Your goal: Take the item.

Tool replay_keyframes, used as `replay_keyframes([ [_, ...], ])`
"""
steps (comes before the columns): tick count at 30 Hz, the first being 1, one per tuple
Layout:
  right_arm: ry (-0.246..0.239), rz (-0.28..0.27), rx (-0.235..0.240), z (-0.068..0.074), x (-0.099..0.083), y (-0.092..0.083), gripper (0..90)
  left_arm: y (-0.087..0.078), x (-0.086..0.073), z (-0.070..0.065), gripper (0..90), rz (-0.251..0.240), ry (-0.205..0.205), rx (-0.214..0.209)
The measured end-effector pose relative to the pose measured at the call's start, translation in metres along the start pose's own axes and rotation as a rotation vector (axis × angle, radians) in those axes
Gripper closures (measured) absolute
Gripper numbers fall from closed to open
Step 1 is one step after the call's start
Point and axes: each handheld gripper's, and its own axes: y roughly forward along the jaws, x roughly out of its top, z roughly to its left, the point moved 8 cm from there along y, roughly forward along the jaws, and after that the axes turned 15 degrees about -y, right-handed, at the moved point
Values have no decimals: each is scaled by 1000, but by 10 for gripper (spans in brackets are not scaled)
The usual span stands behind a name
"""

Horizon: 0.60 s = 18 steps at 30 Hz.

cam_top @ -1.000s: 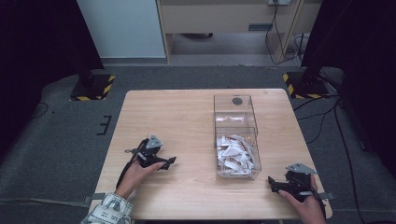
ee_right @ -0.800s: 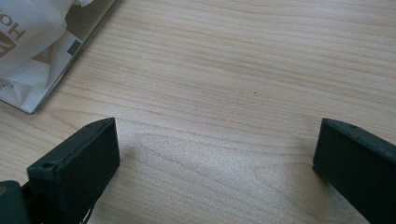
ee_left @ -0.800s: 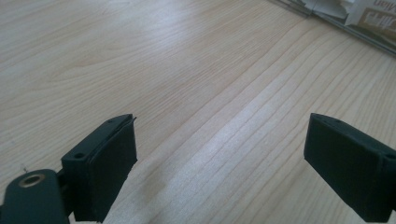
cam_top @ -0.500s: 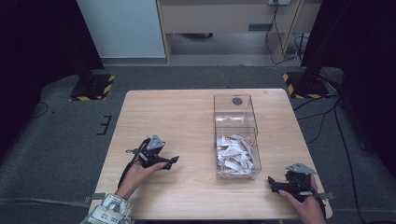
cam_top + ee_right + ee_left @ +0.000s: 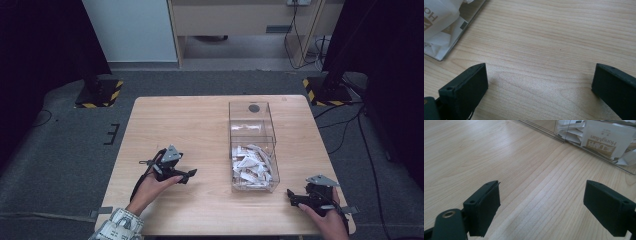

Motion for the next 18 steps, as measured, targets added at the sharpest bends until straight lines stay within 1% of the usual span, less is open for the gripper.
replay_keyframes([
  [2,-1,-1,0,0,0,0,8,-2,4,0,130,-11,0,1],
  [3,0,0,0,0,0,0,9,-3,8,-2,130,-20,5,-4],
  [4,0,0,0,0,0,0,8,-3,8,-2,130,-20,5,-4],
  [7,0,0,0,0,0,0,9,-8,15,-4,130,-38,3,-15],
  [8,0,0,0,0,0,0,9,-10,18,-5,130,-43,9,-12],
  [10,-2,0,0,0,0,0,8,-13,22,-6,131,-56,12,6],
  [12,0,0,0,0,0,0,8,-16,26,-8,131,-68,10,0],
  [14,0,0,0,0,0,0,8,-19,30,-10,130,-75,15,0],
  [17,-1,0,0,0,0,0,8,-23,34,-13,129,-82,10,3],
  [18,-1,0,0,0,0,0,8,-24,35,-15,129,-80,18,2],
])
